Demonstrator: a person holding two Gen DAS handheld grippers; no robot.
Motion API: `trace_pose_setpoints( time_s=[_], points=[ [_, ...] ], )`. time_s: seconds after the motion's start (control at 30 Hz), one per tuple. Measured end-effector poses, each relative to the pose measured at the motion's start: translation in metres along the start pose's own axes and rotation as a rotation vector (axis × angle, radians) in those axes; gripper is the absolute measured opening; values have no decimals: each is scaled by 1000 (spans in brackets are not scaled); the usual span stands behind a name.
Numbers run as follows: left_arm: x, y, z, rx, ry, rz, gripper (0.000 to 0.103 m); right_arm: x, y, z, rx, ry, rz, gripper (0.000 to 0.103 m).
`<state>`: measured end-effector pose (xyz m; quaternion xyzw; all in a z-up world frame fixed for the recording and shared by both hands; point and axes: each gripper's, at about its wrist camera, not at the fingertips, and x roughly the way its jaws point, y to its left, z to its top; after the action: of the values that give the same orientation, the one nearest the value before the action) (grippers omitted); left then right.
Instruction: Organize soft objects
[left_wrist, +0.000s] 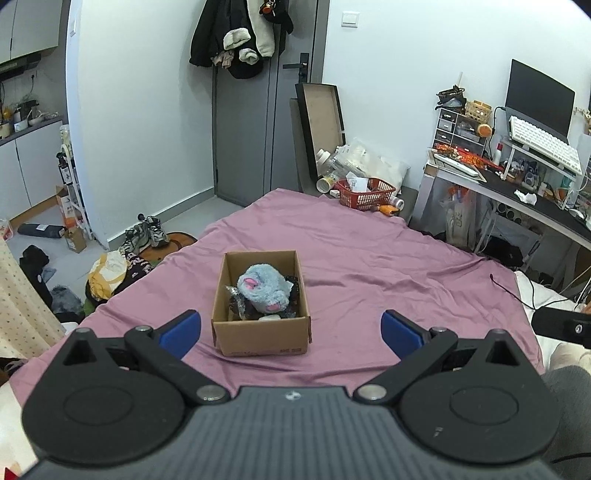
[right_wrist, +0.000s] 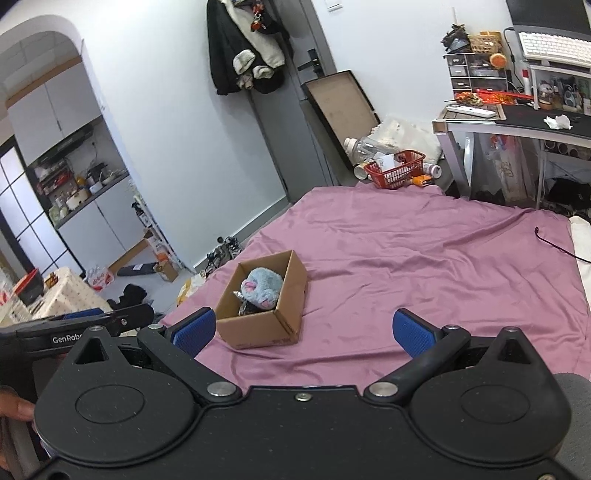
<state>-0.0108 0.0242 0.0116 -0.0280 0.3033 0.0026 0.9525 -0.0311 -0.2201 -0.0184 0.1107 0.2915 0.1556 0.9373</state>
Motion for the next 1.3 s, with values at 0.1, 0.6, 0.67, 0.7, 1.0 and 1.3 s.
trace_pose_setpoints(
  time_s=[0.1, 0.6, 0.67, 0.7, 1.0, 1.3],
  points=[
    [-7, -1, -2, 8, -6, 4, 103, -6, 2, -3, -17, -8, -7, 103],
    [-35, -14, -6, 71, -53, 35, 103, -19, 7, -4, -38, -15, 6, 103],
    [-38, -12, -6, 69, -52, 25, 103, -20, 9, -4, -43, -16, 7, 103],
    [-40, -12, -5, 76, -55, 26, 103, -20, 9, -4, -43, -16, 7, 103],
    [-41, -7, -6, 70, -49, 30, 103, -21, 9, -5, -26, -14, 18, 103],
    [-39, -5, -8, 64, -43, 21, 103, -19, 13, -6, -35, -12, -3, 103]
  ],
)
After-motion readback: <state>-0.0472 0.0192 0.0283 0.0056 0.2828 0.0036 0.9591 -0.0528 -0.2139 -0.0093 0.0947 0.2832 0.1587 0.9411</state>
